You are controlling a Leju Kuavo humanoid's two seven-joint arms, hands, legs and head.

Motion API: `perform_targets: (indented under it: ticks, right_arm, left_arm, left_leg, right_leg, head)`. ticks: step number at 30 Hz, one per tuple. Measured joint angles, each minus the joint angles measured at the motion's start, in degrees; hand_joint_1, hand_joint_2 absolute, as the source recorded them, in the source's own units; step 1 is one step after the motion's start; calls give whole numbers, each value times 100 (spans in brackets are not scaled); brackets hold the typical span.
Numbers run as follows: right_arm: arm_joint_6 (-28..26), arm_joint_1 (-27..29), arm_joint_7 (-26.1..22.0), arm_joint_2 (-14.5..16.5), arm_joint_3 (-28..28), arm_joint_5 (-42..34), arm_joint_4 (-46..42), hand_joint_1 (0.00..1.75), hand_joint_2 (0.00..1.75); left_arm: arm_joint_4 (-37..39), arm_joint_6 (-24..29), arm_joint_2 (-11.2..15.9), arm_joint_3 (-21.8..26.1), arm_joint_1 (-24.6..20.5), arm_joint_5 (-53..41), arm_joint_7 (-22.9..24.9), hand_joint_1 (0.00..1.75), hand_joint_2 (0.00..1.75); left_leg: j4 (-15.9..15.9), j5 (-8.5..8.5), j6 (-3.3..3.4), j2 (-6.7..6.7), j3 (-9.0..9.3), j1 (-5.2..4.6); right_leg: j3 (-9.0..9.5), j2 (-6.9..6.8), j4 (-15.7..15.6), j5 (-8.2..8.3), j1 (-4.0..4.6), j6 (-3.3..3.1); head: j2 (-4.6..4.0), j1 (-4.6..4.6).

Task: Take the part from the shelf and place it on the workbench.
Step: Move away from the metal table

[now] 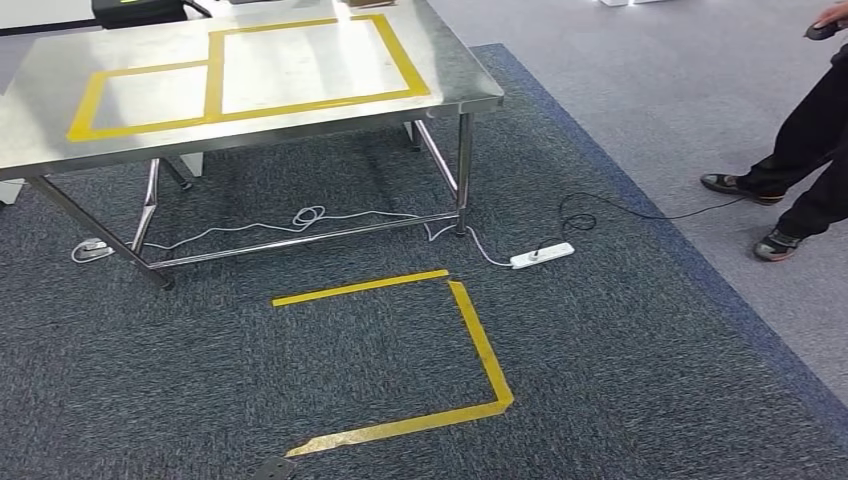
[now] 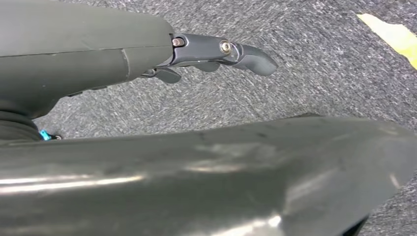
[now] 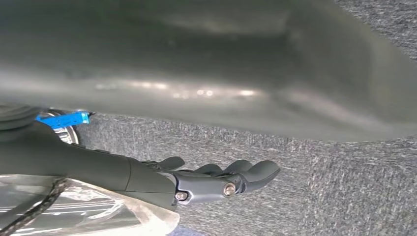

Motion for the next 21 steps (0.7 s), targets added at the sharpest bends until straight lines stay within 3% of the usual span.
perform_targets:
  ticks: [3, 5, 8, 9, 10, 11, 13, 15, 18, 19, 21]
  right_arm:
    - [-2, -9, -11, -1, 0, 1, -1, 0, 0]
    - [-4, -14, -19, -7, 0, 1, -1, 0, 0]
    - [-3, -7, -21, -13, -1, 0, -1, 0, 0]
    - [-3, 1, -21, -14, -1, 0, -1, 0, 0]
    - [-2, 11, -21, -17, -3, 1, -1, 0, 0]
    - [-2, 18, -22, -22, -7, 2, -1, 0, 0]
    - [-2, 9, -30, -29, -20, 9, -1, 0, 0]
    - [-2, -19, -40, -27, -28, 18, -2, 0, 0]
    - [-1, -18, -45, -25, -37, 23, -2, 0, 0]
    - [-1, -12, -45, -25, -40, 24, -2, 0, 0]
    - [-2, -14, -46, -24, -43, 26, -2, 0, 0]
  left_arm:
    - [0, 0, -3, 0, -2, 0, 0, 0, 0]
    - [0, 0, -10, 0, -8, 0, 0, 0, 0]
    - [0, -1, -19, 0, -14, 0, 0, 0, 0]
    - [0, -2, -20, 0, -11, 0, 0, 0, 0]
    - [0, -2, -21, 0, -8, 0, 0, 0, 0]
    - [0, -2, -23, 0, -7, 0, 0, 0, 0]
    - [0, -2, -25, 0, -8, -1, 0, 0, 0]
    - [1, -2, -20, 0, -12, -4, -3, 0, 0]
    - [0, 0, -16, 0, -23, -15, -9, 0, 0]
    - [0, 2, -16, 0, -24, -22, -10, 0, 0]
    - [1, 10, -16, 0, -20, -36, -11, 0, 0]
  left_leg:
    - [-76, 37, -36, 7, 11, 10]
    - [-218, 112, -80, 24, 51, 47]
    - [-243, 153, -88, 74, 15, 58]
    - [-223, 151, -90, 100, -5, 55]
    - [-201, 145, -97, 132, -21, 55]
    - [-176, 135, -110, 170, -31, 60]
    - [-97, 94, -170, 254, -47, 62]
    - [-14, 45, -248, 332, -57, 43]
    - [14, 29, -338, 432, -43, 48]
    - [58, -26, -368, 401, -55, 61]
    - [456, -358, -417, 220, -199, 83]
  right_leg:
    - [-4, -1, -23, 9, 2, 53]
    - [-104, 6, 168, -153, 10, 93]
    - [-581, 15, 1191, -675, 6, 145]
    - [-703, 12, 1452, -748, 3, 164]
    - [-731, 6, 1511, -712, -1, 180]
    - [-636, -12, 1320, -564, -9, 195]
    - [-250, -164, 563, -222, -15, 210]
    - [-31, -284, 92, -90, -5, 143]
    - [-74, -183, 75, -73, 11, -22]
    - [-75, -143, 75, -52, 8, -66]
    - [-83, -50, 70, 1, -4, -144]
  head:
    - [0, 2]
    - [0, 21]
    - [0, 46]
    - [0, 45]
    - [0, 45]
    - [0, 45]
    - [0, 47]
    - [0, 37]
    - [0, 19]
    - [0, 19]
    - [0, 8]
